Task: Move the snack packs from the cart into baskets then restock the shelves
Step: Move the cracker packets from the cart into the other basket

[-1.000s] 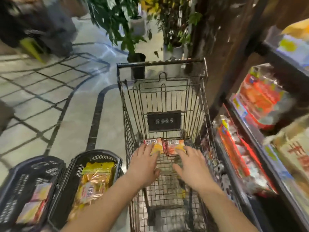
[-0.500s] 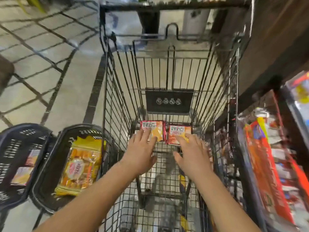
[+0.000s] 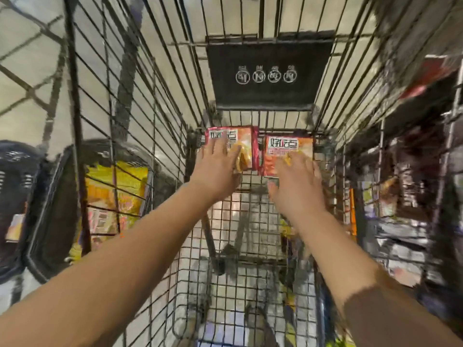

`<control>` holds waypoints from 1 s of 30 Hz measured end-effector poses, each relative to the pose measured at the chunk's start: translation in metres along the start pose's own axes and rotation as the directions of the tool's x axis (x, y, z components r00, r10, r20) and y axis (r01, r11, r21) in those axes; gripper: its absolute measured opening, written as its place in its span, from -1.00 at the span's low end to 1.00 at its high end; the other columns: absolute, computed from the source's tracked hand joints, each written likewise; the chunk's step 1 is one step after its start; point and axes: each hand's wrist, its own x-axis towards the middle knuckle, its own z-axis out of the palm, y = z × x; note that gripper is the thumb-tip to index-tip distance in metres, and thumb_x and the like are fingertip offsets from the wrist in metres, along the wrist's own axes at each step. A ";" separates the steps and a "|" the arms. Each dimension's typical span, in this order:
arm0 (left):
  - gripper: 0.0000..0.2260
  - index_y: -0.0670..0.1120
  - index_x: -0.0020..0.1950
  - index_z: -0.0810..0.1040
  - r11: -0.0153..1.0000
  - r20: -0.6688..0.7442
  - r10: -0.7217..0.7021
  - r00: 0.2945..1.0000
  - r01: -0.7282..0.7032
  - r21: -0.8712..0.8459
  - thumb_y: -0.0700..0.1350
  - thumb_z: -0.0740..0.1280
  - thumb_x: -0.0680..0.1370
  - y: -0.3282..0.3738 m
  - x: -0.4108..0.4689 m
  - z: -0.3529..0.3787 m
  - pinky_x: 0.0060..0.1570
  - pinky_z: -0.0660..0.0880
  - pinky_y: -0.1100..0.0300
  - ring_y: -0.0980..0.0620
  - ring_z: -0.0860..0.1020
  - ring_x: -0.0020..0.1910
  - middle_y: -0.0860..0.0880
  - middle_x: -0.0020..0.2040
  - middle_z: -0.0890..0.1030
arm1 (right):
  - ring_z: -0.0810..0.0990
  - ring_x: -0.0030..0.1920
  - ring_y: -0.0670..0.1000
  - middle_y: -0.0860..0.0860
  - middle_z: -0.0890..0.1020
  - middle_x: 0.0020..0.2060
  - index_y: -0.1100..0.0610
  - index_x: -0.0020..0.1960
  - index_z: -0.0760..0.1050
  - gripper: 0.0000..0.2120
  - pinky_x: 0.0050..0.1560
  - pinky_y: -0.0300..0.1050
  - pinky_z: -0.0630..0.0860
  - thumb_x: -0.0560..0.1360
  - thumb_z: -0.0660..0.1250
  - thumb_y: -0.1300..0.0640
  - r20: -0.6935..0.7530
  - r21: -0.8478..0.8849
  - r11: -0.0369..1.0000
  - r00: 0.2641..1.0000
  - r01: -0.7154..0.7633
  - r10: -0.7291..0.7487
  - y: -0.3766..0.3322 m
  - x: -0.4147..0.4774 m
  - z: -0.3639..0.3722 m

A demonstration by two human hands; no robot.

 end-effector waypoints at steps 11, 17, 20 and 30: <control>-0.22 0.10 0.66 -0.02 0.777 0.045 -0.373 0.927 0.339 -0.530 0.12 0.38 0.59 -0.017 0.047 0.035 0.55 0.13 -0.15 -0.26 0.15 0.60 -0.18 0.64 0.06 | 0.24 0.51 0.19 0.11 0.30 0.50 -0.06 0.48 0.39 -0.52 0.53 0.19 0.19 0.58 0.34 -0.02 -0.020 0.127 0.985 0.992 -0.118 0.121 0.022 0.028 0.013; -0.50 -0.07 0.46 0.38 0.663 0.081 -0.432 0.898 0.377 -0.646 0.10 0.30 0.58 -0.021 0.057 0.044 0.32 0.37 -0.02 -0.11 0.34 0.42 -0.08 0.37 0.36 | 0.39 0.40 0.16 0.06 0.33 0.46 0.02 0.50 0.36 -0.48 0.35 0.05 0.39 0.57 0.37 -0.01 0.006 0.370 0.897 0.965 -0.244 0.260 0.036 0.040 0.016; -0.42 -0.13 0.53 0.39 0.637 0.172 -0.458 0.872 0.457 -0.620 0.16 0.32 0.60 -0.026 0.059 0.049 0.48 0.31 -0.09 -0.13 0.28 0.50 -0.13 0.50 0.30 | 0.46 0.31 0.15 0.09 0.36 0.39 0.07 0.51 0.29 -0.42 0.20 -0.03 0.43 0.56 0.39 0.01 0.030 0.476 0.808 0.925 -0.347 0.380 0.040 0.049 0.014; -0.53 0.03 0.15 0.65 0.388 0.396 -0.426 0.814 0.559 -0.733 0.23 0.56 0.35 -0.039 0.047 0.048 0.20 0.59 0.07 0.07 0.66 0.00 0.02 0.03 0.70 | 0.42 0.42 0.25 0.20 0.40 0.45 0.23 0.55 0.19 -0.25 0.32 0.07 0.43 0.54 0.44 -0.05 0.307 0.558 0.502 0.727 -0.661 0.615 0.049 0.080 0.021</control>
